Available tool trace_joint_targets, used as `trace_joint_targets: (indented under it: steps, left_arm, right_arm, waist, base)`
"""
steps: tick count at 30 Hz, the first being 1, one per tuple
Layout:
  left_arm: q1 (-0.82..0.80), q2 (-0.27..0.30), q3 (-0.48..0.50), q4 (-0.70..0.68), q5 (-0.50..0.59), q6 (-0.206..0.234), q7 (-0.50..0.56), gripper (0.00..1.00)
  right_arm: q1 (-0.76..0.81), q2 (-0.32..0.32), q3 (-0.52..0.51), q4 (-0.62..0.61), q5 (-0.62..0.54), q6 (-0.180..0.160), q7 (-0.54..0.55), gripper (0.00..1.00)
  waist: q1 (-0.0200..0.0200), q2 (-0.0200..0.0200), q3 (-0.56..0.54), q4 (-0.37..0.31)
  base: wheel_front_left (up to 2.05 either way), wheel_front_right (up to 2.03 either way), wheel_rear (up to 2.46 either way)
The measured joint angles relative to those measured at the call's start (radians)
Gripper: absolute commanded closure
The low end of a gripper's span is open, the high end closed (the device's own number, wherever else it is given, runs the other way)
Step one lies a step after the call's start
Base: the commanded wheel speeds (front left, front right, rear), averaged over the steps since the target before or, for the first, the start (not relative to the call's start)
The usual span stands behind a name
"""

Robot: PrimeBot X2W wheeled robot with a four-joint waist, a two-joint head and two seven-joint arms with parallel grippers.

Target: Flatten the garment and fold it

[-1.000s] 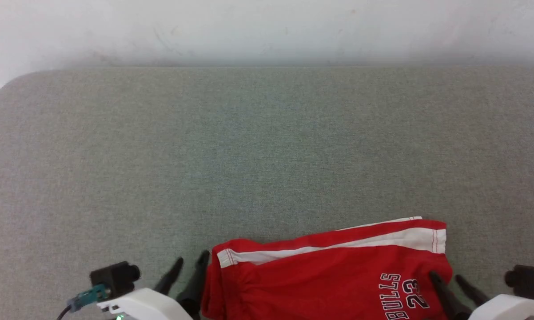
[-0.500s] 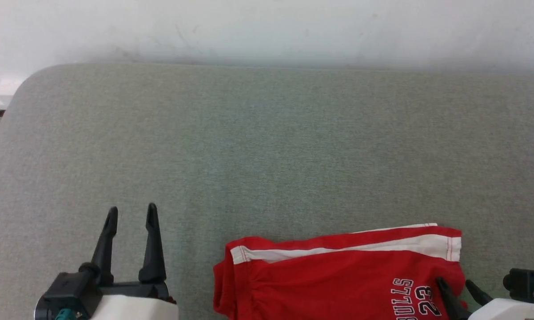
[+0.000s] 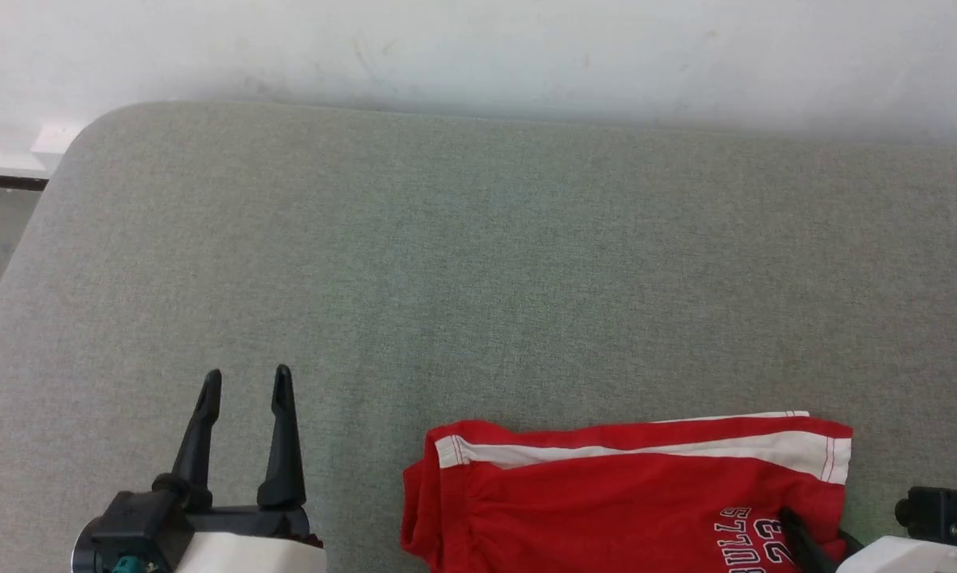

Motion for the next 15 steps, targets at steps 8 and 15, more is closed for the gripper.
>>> trace_joint_targets:
  steps: [8,15]
  left_arm:
    - [0.000,-0.026,0.032,0.016,0.036,-0.035,0.000,0.00]
    - [0.000,-0.053,0.056,0.032,0.046,-0.063,0.000,0.00]
  right_arm:
    - [-0.058,0.005,-0.009,0.055,-0.020,0.000,-0.043,1.00]
    - [-0.127,0.013,-0.048,0.059,-0.072,0.000,-0.044,1.00]
  waist:
    - [0.0001,0.0000,-0.001,0.001]
    - [0.0002,0.0000,0.005,-0.007]
  base:
    - [0.00,0.00,0.00]
    - [0.00,0.00,0.00]
